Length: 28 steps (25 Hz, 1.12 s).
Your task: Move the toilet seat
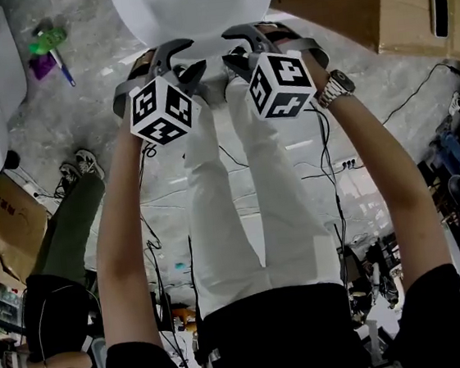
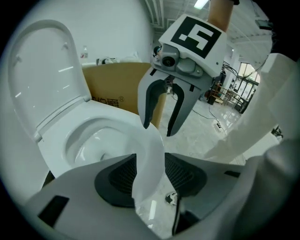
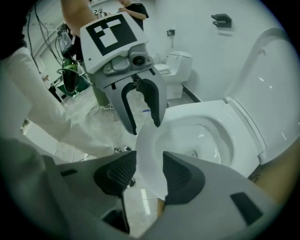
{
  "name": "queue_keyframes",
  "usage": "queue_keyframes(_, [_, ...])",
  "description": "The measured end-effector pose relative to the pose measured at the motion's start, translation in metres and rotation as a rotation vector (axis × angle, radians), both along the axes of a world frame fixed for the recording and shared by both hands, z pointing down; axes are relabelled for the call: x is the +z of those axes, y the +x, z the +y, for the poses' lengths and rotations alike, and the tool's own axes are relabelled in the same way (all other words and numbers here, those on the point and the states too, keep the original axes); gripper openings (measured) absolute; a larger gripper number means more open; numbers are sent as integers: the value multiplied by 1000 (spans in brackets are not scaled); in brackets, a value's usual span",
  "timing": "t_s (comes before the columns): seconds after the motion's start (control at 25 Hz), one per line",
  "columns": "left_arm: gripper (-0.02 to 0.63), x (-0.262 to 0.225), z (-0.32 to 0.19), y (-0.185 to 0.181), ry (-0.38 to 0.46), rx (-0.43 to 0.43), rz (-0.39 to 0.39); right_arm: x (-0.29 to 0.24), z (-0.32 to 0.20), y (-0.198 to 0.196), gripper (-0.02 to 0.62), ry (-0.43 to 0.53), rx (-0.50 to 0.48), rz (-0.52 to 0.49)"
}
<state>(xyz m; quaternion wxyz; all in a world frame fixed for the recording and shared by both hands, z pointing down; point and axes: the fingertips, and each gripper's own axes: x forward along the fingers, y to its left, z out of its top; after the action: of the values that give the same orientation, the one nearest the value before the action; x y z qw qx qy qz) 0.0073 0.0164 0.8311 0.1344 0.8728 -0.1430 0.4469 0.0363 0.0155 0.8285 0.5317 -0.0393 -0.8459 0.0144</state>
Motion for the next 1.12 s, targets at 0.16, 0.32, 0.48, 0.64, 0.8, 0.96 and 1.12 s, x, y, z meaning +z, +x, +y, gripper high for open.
queue_keyframes(0.16, [201, 15, 5, -1, -27, 100, -59, 14, 1, 5, 194, -14, -73, 48])
queue_keyframes(0.32, [235, 29, 14, -2, -61, 196, -115, 26, 4, 7, 229, -41, -103, 74])
queue_keyframes(0.48, [258, 40, 20, 1, -83, 261, -148, 38, 8, 7, 245, -103, -83, 78])
queue_keyframes(0.64, [270, 48, 16, 0, -82, 295, -174, 48, 8, 4, 257, -84, -117, 91])
queue_keyframes(0.8, [275, 58, 18, -1, -105, 348, -212, 58, 16, 6, 267, -93, -181, 121])
queue_keyframes(0.96, [281, 67, 17, 2, -128, 379, -235, 70, 16, 4, 268, -84, -222, 150])
queue_keyframes(1.12, [279, 75, 19, 2, -124, 421, -265, 80, 20, -2, 268, -100, -229, 166])
